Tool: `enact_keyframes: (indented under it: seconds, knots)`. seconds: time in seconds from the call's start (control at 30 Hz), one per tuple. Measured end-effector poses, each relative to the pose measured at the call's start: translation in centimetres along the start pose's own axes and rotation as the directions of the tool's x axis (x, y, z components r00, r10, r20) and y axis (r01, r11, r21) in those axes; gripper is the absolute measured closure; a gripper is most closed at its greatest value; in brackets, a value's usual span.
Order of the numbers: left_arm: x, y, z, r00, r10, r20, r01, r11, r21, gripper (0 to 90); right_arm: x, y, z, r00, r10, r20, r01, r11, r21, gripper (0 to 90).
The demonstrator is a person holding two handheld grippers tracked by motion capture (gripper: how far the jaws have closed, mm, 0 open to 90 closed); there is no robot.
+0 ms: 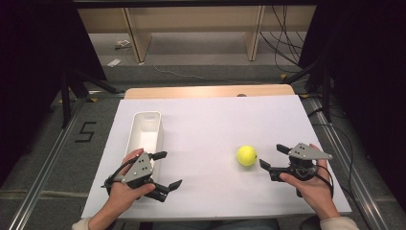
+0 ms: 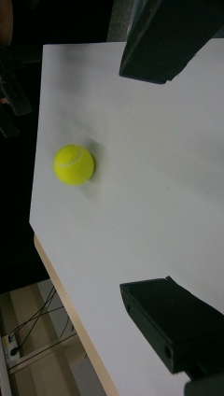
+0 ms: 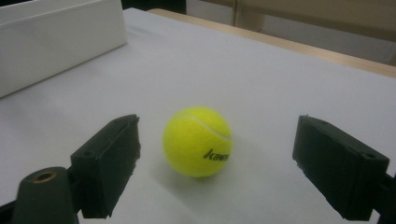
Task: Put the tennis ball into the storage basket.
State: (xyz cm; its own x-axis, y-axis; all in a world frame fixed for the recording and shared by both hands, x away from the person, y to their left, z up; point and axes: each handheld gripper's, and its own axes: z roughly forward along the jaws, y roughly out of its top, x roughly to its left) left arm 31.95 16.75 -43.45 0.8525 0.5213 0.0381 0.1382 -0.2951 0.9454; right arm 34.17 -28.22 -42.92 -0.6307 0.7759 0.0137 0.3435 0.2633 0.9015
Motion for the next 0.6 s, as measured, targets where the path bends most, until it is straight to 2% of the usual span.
enact_keyframes:
  seconds: [0.6]
  knots:
    - [-0.24, 0.08, 0.02, 0.9999, 0.009, 0.006, -0.009, 1.0000, 0.001, 0.0, 0.04, 0.04, 0.34, 0.9999, -0.003, 0.012, 0.003, 1.000, 0.013, 15.5]
